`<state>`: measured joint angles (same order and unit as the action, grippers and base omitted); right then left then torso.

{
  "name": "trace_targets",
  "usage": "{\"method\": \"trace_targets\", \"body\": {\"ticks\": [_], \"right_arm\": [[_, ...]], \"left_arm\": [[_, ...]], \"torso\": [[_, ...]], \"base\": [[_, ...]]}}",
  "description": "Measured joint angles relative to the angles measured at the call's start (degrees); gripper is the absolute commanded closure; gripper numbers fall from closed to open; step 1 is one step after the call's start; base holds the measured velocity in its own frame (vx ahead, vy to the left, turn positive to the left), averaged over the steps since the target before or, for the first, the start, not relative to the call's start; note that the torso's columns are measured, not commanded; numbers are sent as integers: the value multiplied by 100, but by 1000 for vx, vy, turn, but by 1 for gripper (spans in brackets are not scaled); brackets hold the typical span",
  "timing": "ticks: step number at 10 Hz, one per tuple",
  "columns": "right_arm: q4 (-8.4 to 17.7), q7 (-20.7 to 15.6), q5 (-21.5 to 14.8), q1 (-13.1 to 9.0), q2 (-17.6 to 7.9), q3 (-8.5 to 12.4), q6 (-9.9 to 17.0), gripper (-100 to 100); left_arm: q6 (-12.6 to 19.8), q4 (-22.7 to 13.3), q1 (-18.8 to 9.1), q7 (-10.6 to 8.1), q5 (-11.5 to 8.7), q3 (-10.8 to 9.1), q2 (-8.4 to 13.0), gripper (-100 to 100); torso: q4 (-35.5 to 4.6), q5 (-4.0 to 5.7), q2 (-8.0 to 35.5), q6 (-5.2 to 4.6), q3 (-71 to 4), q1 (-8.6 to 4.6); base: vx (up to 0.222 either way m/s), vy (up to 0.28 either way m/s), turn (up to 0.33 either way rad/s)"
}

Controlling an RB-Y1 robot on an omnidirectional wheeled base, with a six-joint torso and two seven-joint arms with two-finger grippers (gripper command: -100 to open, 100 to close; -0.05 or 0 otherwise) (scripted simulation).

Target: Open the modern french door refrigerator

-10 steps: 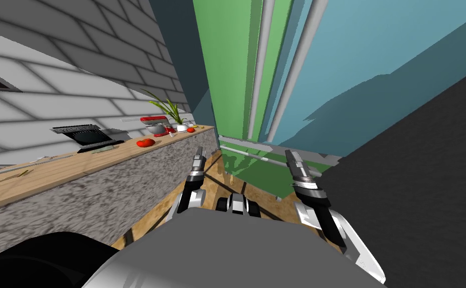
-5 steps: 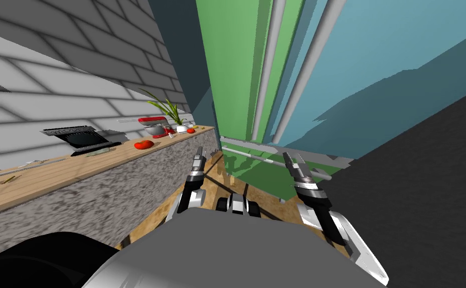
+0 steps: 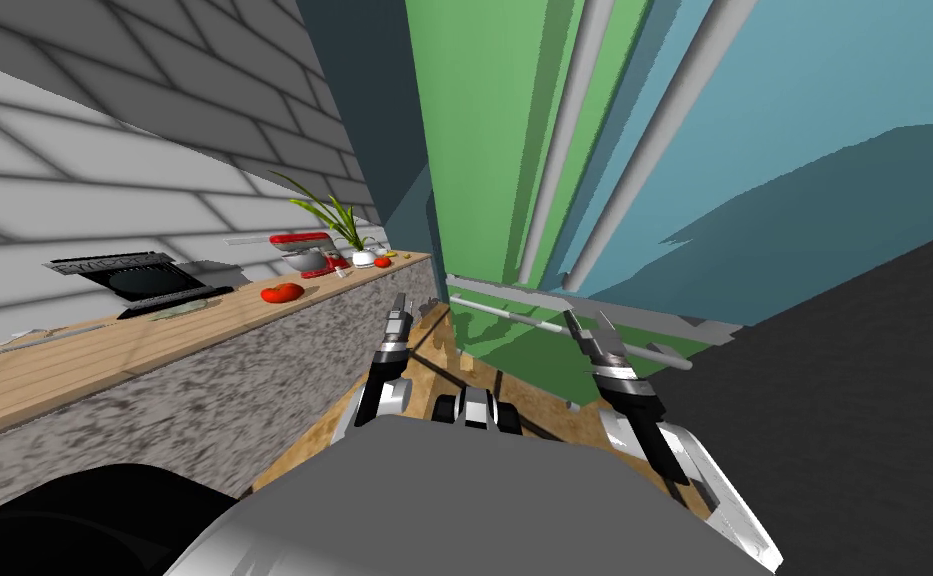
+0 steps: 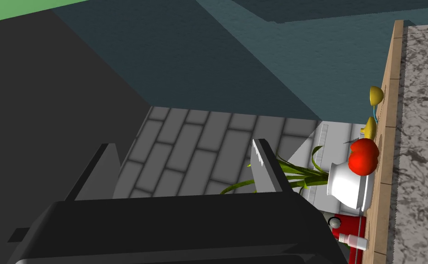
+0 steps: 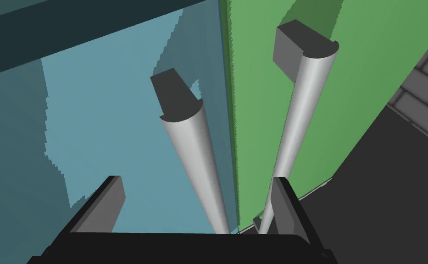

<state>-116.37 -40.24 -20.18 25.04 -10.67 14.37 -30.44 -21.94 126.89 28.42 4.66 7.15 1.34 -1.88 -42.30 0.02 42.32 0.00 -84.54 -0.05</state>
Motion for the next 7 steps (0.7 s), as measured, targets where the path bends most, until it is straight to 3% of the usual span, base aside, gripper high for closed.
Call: {"method": "trace_targets", "body": {"ticks": [7], "right_arm": [[527, -889, -528, -48, -83, 361, 11, -100]], "left_arm": [[0, 0, 0, 0, 0, 0, 0, 0]], "torso": [[1, -1, -1, 0, -2, -3]], "base": [[65, 101, -22]]}}
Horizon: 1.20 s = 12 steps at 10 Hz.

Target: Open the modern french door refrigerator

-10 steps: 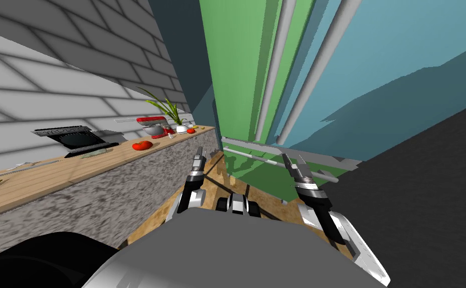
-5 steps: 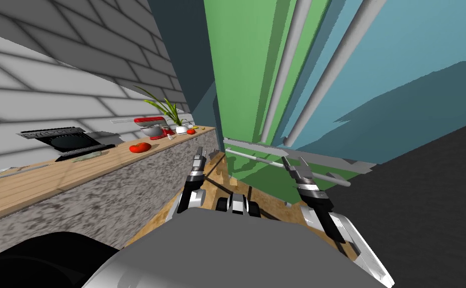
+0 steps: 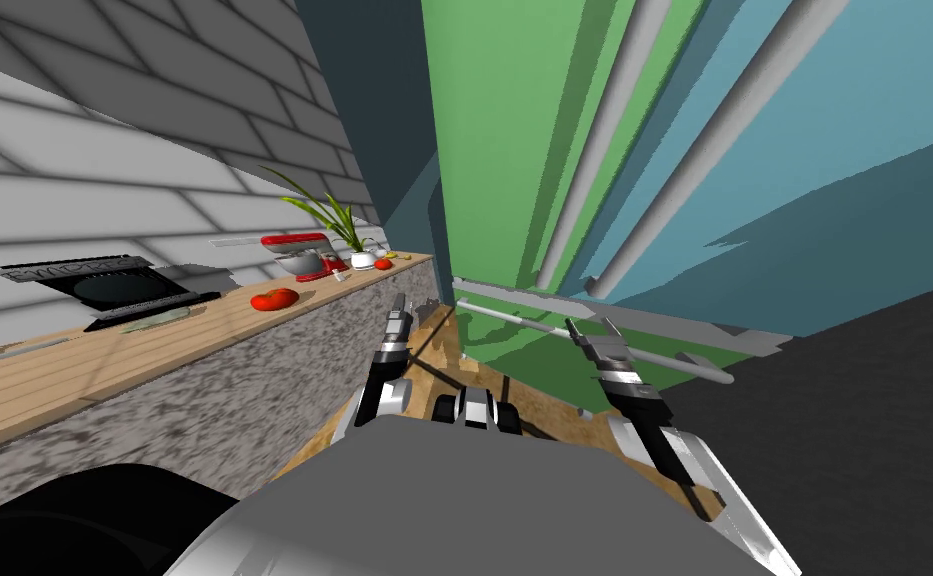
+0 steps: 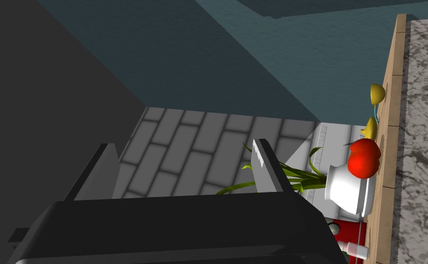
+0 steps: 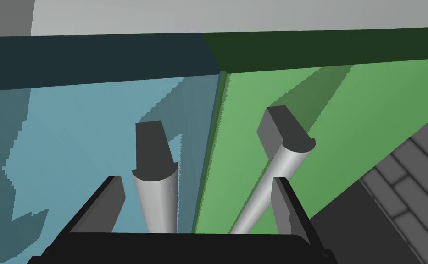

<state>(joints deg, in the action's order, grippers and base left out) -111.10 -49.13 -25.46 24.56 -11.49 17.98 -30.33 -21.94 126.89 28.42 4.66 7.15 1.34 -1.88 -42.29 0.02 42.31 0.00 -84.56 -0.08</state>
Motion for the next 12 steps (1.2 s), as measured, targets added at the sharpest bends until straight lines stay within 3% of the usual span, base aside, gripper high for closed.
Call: {"method": "trace_targets", "body": {"ticks": [9, 12], "right_arm": [[944, -1179, -748, -194, -192, 479, 32, -100], [1180, -1568, -1035, -160, -304, 665, 93, -100]], "left_arm": [[0, 0, 0, 0, 0, 0, 0, 0], [0, 0, 0, 0, 0, 1, -1, 0]], "torso": [[0, -1, -3, 0, -1, 8], [1, -7, -4, -1, -2, 29]], "base": [[57, 98, -20], [62, 131, -31]]}}
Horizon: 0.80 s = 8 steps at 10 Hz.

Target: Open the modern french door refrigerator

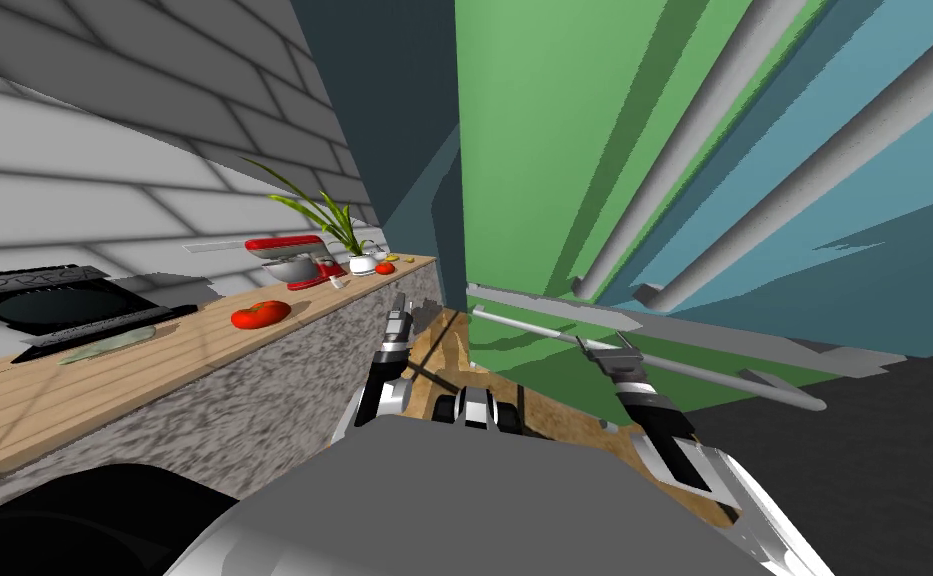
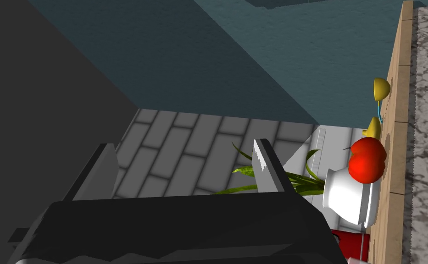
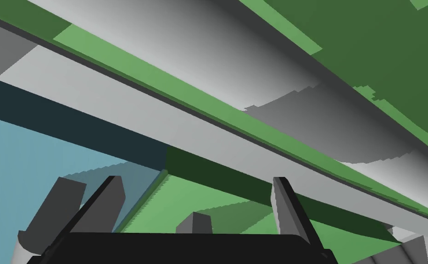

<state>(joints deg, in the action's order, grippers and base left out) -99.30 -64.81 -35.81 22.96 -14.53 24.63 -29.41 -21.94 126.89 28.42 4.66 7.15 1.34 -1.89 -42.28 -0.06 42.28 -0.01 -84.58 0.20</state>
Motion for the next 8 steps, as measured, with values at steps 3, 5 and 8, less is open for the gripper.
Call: {"method": "trace_targets", "body": {"ticks": [3, 5, 8], "right_arm": [[431, -430, -194, -111, -70, 191, -75, -100], [613, -712, -403, -139, -162, 328, -42, -100], [986, -1186, -645, -258, -262, 532, -76, -100]], "left_arm": [[0, 0, 0, 0, 0, -1, 1, 0], [0, 0, 0, 0, 0, 0, 0, 0], [0, 0, 0, 0, 0, 0, 0, 0]], "torso": [[4, 15, -3, 10, 0, -37], [34, 35, -54, 12, -26, -43], [68, 78, -106, 31, -50, -91]], "base": [[55, 96, -26], [58, 121, -33], [54, 123, -28]]}}
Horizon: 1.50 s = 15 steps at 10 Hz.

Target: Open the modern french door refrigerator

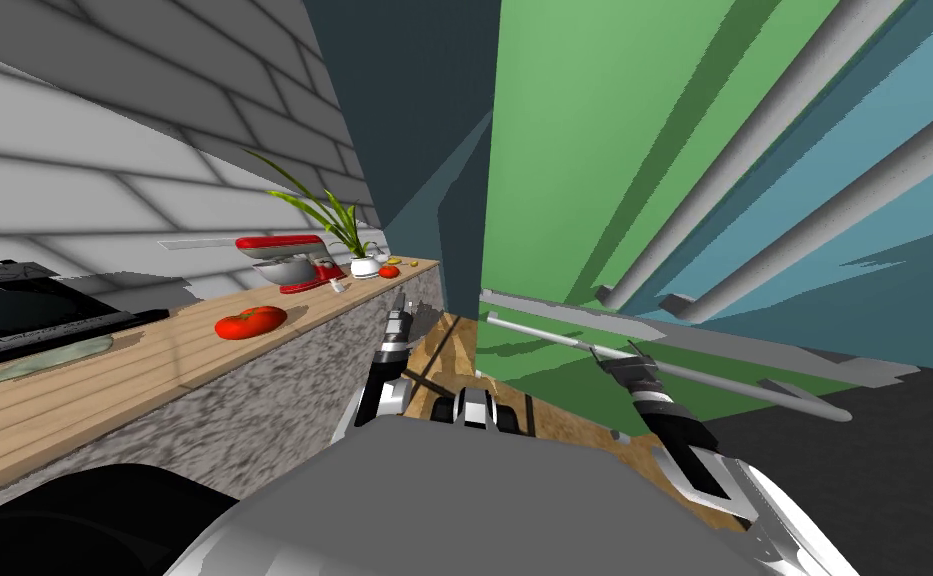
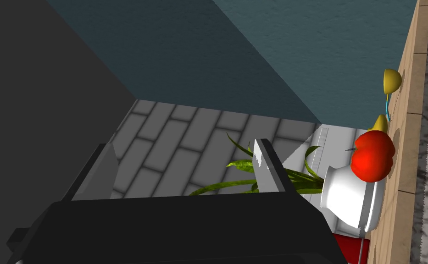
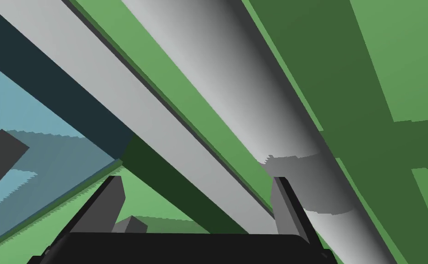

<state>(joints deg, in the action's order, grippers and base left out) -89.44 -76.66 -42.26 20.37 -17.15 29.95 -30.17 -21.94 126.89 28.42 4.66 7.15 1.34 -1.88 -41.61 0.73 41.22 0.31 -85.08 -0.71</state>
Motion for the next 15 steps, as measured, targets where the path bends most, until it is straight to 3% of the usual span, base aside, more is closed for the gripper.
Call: {"method": "trace_targets", "body": {"ticks": [2, 7, 9, 10, 15], "right_arm": [[112, -247, -193, 5, -57, 79, 102, -100], [734, -936, -580, -77, -188, 320, 69, -100], [819, -1088, -660, -94, -205, 367, 69, -100], [817, -1085, -659, -94, -205, 366, 69, 100], [755, -1002, -638, -1, -343, 400, 9, 100]], "left_arm": [[0, 0, 0, 0, 0, -1, 1, 0], [0, 0, 0, 0, 0, -1, 1, 0], [0, 0, 0, 0, 0, -1, 1, 0], [0, 0, 0, 0, 0, -2, 2, 0], [0, 0, -3, 0, 0, -1, 0, 0]], "torso": [[-5, 5, 4, 12, 3, -12], [-73, -77, 124, -31, 62, 80], [-72, -70, 122, -31, 61, 56], [-71, -67, 117, -31, 58, 50], [-56, -45, 95, -17, 50, 61]], "base": [[42, 95, -13], [65, 95, -11], [11, 28, -3], [0, 0, 0], [-146, 68, -37]]}}
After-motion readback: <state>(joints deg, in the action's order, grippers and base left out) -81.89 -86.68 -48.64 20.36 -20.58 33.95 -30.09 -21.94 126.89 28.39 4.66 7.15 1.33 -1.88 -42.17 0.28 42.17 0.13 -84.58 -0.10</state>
